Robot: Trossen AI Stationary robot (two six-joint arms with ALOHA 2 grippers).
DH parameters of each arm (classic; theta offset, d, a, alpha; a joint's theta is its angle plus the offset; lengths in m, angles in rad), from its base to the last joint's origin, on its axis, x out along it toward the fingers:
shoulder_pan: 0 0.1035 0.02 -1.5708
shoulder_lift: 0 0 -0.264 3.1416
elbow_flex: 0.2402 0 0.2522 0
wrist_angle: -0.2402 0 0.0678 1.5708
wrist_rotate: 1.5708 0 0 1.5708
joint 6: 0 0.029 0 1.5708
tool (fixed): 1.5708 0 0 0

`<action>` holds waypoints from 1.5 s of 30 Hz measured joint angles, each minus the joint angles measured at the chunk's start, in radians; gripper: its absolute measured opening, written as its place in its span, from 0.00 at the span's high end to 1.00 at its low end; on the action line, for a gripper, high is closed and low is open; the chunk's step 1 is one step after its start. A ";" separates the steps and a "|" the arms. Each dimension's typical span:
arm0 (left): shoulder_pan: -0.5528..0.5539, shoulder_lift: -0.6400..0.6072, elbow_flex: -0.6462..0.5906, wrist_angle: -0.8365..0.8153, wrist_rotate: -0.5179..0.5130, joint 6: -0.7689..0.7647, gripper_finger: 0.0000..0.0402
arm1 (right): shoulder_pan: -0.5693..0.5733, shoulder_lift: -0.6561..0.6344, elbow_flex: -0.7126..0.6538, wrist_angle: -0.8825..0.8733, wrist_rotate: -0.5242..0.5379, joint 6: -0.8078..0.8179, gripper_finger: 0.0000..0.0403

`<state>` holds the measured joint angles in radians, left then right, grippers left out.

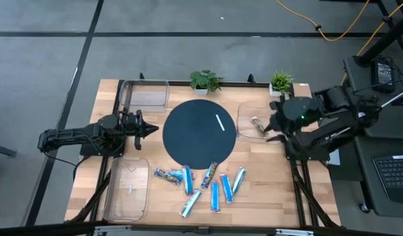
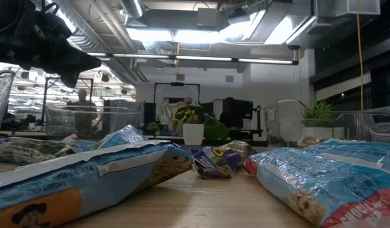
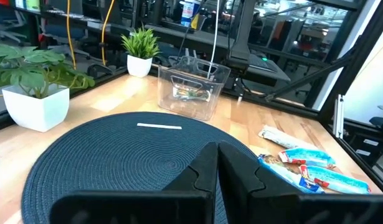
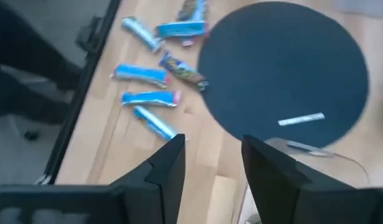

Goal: Pick and place Granola Bars by type
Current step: Put the yellow granola bar into the top right transparent bin

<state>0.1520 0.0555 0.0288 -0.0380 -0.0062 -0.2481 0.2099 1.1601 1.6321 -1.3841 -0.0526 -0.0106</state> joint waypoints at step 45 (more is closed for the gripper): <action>0.000 0.000 0.000 0.001 -0.024 0.105 0.98 | 0.154 0.443 0.000 0.079 -0.028 0.218 0.56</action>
<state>0.1524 0.0555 0.0288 -0.0368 -0.0299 -0.1429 0.3636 1.6031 1.6321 -1.3054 -0.0807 0.2077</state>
